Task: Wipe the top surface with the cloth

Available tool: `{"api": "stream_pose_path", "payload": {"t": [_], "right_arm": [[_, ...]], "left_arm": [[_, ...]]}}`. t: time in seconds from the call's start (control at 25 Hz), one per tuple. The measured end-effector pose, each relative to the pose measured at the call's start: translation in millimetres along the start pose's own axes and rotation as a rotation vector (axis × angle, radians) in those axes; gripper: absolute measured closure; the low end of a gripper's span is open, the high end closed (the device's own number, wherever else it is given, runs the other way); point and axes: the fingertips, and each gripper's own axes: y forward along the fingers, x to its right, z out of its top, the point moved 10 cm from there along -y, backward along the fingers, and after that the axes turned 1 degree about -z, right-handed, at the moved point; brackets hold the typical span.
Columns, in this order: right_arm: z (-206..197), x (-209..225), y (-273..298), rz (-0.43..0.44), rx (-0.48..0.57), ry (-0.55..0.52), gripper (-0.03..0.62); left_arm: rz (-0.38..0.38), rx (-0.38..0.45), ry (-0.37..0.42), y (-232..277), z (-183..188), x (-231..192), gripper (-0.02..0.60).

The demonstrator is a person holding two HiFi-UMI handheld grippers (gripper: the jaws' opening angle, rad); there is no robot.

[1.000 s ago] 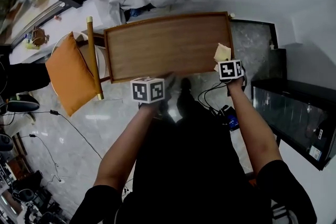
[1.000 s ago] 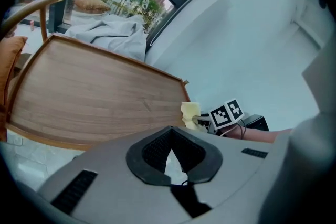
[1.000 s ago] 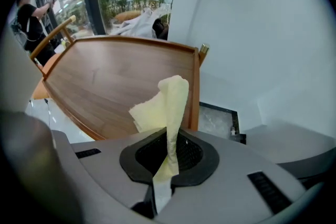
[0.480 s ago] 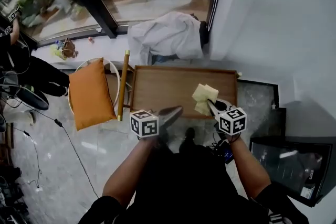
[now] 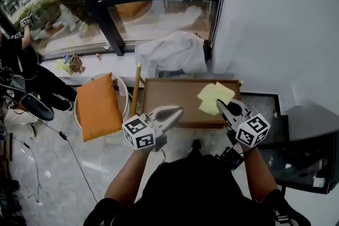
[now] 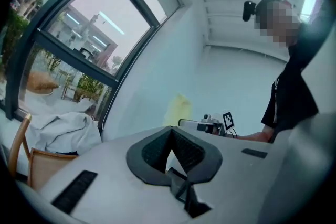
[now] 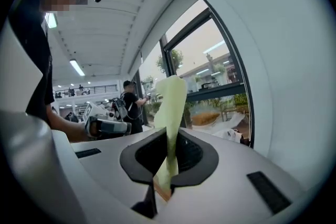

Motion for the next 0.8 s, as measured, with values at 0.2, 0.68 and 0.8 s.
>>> {"api": "stream_pose_path", "payload": {"t": [0.2, 0.68, 0.8], "right_arm": [[44.2, -44.1, -50.1, -0.037, 0.106, -0.059, 0.562], [20.4, -175.2, -164.3, -0.108, 0.177, -0.012, 0.562], [18.6, -172.4, -167.1, -0.080, 0.211, 0.039, 0.562]], "left_arm": [[-0.068, 0.061, -0.001, -45.9, 0.1, 39.2, 0.574], [-0.186, 0.137, 0.065, -136.7, -6.3, 146.7, 0.574], [-0.180, 0.133, 0.053, -136.7, -13.5, 146.8, 0.574]]}}
